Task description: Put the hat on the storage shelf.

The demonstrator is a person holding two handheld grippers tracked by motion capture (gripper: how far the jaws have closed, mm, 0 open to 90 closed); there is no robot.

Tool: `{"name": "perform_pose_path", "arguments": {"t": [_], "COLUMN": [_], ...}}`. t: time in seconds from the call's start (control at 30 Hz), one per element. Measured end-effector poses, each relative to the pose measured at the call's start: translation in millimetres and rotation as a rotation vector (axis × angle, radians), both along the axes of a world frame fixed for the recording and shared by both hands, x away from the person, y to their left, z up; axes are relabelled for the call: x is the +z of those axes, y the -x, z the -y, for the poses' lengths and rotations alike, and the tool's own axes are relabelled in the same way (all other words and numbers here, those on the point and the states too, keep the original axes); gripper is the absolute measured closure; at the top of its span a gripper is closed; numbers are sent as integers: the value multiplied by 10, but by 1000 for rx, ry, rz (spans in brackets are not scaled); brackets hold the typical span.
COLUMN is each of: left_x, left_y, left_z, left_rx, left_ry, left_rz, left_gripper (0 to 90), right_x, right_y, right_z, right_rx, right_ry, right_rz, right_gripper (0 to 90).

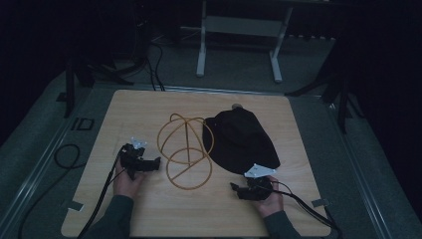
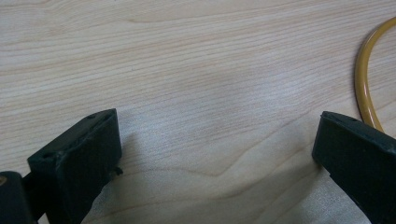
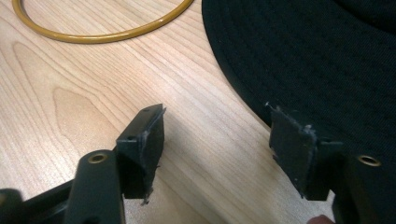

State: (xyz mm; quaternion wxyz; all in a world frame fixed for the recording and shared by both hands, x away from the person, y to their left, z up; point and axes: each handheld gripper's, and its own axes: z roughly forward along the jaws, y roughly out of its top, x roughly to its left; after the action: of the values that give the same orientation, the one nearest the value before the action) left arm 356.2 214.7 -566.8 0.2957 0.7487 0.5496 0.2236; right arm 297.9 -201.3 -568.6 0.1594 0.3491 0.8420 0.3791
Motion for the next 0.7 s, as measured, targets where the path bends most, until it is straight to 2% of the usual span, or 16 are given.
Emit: {"name": "perform_pose_path", "arguments": {"t": [0.07, 0.13, 0.2, 0.23, 0.37, 0.47, 0.5, 0.53, 0.57, 0.67, 0.7], "left_x": [0, 0, 0, 0, -1, -1, -1, -1, -2, -1, -1], "left_y": [0, 0, 0, 1, 5, 5, 4, 5, 4, 4, 4], "left_z": [0, 0, 0, 0, 2, 2, 1, 2, 2, 1, 1], "left_rx": [0, 0, 0, 0, -1, -1, -1, -1, 0, -1, -1], "left_ry": [0, 0, 0, 0, 1, 1, 1, 1, 1, 0, 1], "left_rz": [0, 0, 0, 0, 1, 1, 1, 1, 1, 1, 1], "left_gripper": [15, 15, 15, 15, 15, 15, 15, 15, 15, 15, 15], "right_x": [-2, -2, -4, -8, -9, -8, -6, -2, -2, 32, 32], "right_y": [-9, -8, -12, -14, -9, 4, 17, 52, 52, 90, 90], "right_z": [-3, -4, -7, -14, -17, -14, -12, -12, -12, -32, -32], "right_rx": [-28, -31, -37, -31, -17, -11, -1, 24, 24, 31, 31], "right_ry": [7, 7, 10, 16, 21, 20, 17, 8, 8, 16, 16], "right_rz": [-8, -9, -11, -18, -21, -17, -13, 2, 2, -12, -12], "right_gripper": [255, 250, 208, 162, 146, 178, 213, 302, 302, 438, 438]}}
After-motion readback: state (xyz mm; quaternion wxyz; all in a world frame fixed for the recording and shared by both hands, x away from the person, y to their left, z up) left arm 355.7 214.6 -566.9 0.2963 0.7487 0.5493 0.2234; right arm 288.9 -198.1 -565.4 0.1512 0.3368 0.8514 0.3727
